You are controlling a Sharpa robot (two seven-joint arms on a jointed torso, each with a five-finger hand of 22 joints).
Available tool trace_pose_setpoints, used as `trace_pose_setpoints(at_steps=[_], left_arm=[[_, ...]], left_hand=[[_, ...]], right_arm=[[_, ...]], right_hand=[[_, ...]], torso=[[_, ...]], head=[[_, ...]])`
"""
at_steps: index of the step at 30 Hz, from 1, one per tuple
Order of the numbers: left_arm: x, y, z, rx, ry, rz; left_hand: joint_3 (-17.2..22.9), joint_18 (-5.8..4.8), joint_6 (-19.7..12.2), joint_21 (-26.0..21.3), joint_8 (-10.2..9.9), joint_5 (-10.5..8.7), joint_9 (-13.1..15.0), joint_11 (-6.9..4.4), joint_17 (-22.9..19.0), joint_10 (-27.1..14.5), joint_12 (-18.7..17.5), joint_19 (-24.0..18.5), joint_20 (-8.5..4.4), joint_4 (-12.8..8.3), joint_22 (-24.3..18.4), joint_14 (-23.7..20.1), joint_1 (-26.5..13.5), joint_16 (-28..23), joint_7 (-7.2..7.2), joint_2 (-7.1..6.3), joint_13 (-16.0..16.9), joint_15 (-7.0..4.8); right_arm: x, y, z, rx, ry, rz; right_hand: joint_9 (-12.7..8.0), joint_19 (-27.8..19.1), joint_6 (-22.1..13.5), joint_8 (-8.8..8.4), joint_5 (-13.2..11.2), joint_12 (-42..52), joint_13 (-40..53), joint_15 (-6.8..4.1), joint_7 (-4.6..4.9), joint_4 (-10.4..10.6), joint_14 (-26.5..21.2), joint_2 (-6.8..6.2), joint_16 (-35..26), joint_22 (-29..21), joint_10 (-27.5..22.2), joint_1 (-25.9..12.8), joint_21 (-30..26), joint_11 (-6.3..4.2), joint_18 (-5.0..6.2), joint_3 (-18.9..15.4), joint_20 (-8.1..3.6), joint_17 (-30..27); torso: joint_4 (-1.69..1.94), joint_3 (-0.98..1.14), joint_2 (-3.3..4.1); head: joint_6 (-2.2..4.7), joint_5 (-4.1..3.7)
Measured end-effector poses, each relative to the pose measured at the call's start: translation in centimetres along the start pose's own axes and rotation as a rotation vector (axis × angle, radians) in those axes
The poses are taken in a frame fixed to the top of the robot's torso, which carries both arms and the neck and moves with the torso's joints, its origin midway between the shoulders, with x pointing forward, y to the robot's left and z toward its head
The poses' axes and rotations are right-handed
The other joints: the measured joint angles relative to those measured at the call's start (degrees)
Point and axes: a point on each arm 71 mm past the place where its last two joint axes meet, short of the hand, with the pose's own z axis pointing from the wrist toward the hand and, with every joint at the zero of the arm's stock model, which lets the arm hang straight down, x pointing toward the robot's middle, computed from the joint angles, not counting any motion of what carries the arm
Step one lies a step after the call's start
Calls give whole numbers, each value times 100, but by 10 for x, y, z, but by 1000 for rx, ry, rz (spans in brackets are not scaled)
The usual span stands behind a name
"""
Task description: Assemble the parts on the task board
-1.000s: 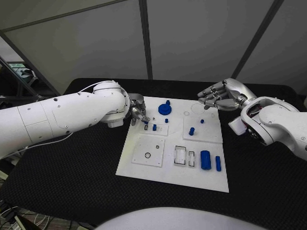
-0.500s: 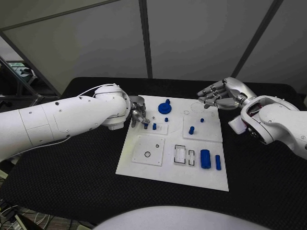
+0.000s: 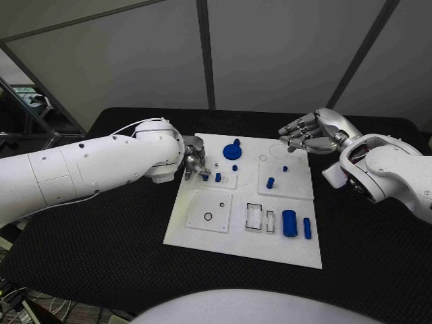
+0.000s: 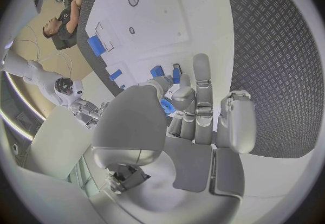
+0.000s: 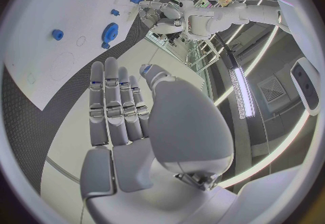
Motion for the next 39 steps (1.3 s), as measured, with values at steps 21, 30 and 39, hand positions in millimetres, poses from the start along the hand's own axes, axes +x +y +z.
trace_pose_setpoints(at_steps=[21,30,39], left_arm=[[2,2,-1,-12,21,10],[2,2,1,-17,23,3],[2,1,3,-19,33,-14]], left_hand=[[75,0,8,0,-21,-19,-3,10,4,6,0,0,0,-43,0,0,-17,0,11,-14,-7,0],[146,0,145,28,39,-20,-12,-23,11,121,19,21,-21,-34,0,14,-206,0,-64,-46,50,-14],[-309,0,378,50,91,-18,-45,-86,25,186,78,41,-42,-237,0,40,-587,0,-134,62,142,-40]], right_arm=[[0,0,0,0,3,0],[1,0,0,0,4,0],[1,0,0,-1,4,1]], right_hand=[[0,0,0,0,0,0,1,0,0,0,0,0,0,0,0,0,0,0,0,0,0,-1],[0,0,0,0,0,0,1,0,0,0,0,0,0,0,0,0,0,0,0,0,0,-1],[0,0,0,0,0,0,-13,0,0,0,0,0,-27,-7,0,0,0,0,0,0,0,5]], torso=[[1,1,1],[0,1,4],[-2,4,4]], head=[[-17,11],[-33,5],[-55,-1]])
